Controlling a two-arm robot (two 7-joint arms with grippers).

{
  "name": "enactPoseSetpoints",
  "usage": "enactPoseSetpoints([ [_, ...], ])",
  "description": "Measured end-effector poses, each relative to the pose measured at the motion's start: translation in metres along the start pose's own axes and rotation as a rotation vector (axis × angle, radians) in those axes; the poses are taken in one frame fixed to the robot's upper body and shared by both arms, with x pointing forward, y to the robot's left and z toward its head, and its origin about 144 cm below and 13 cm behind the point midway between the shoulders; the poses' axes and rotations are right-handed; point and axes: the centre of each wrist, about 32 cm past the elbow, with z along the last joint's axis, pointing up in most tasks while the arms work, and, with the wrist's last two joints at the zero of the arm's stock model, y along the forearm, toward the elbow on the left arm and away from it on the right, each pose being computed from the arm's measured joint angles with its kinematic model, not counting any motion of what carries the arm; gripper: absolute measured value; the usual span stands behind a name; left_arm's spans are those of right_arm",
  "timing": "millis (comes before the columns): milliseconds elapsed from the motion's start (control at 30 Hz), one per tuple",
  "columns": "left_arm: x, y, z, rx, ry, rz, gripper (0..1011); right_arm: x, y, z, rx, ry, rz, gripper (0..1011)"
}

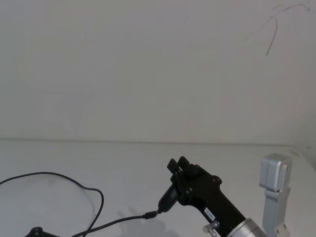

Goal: Pick up the data cable with the one hand.

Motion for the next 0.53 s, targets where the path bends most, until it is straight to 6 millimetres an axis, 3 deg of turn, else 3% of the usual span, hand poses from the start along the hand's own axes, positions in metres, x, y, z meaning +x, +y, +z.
enactPoseSetpoints([
  [533,0.0000,0.0000,0.0000,0.000,0.000,0.000,35,-0.0007,-0.0005,0.0000,-0.005,0.006,0.001,251],
])
